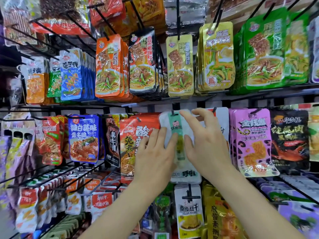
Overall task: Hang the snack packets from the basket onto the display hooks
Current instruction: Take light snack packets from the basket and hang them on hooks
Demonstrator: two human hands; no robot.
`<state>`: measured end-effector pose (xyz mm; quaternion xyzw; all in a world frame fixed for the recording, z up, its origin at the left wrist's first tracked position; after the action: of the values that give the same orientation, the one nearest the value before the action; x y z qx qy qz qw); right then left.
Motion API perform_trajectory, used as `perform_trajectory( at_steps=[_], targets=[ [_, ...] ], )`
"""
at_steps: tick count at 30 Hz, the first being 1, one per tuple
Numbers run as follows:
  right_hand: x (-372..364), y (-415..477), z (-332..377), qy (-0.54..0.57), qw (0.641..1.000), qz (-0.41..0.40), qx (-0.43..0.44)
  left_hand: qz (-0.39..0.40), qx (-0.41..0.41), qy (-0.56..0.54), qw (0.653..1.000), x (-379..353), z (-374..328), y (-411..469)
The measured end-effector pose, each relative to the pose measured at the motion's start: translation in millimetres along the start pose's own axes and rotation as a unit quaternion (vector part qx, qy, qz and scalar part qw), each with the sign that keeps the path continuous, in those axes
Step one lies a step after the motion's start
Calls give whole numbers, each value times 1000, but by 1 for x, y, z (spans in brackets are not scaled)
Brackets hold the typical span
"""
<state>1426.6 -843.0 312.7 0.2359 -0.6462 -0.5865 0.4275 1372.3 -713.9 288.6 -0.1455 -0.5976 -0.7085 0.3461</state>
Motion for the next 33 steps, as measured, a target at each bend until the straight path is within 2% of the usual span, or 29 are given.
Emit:
perform_trajectory(
  at_steps=[3,8,15,21,26,33],
  targets=[
    [-4,-7,-6,13,998,60,-2,41,4,0,999,-1,-4,-1],
    [-15,-9,-11,-83,978,193,-17,35,4,40,999,-5,-7,3],
    [-30,-9,-12,-121,966,228,-32,57,10,73,996,-18,0,10],
    [-25,-14,-11,-79,972,215,-54,54,0,36,998,-12,1,6],
    [-6,-20,-8,-12,975,187,-117,-24,-27,-12,999,-9,1,-9],
    [4,-27,-1,-31,965,234,-112,-10,-11,4,1000,-12,0,-22]
  ],
)
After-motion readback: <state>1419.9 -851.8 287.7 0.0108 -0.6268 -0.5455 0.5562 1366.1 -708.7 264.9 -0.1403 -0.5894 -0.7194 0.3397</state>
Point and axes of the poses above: each hand's wrist, its own y-axis towards the middle knuckle, its own x-axis out of the back of the hand, z = x × y, the point moved 1 cm from there along y, towards the middle knuckle, and after that the axes turned 1 degree about -y, right-handed, at the moved point
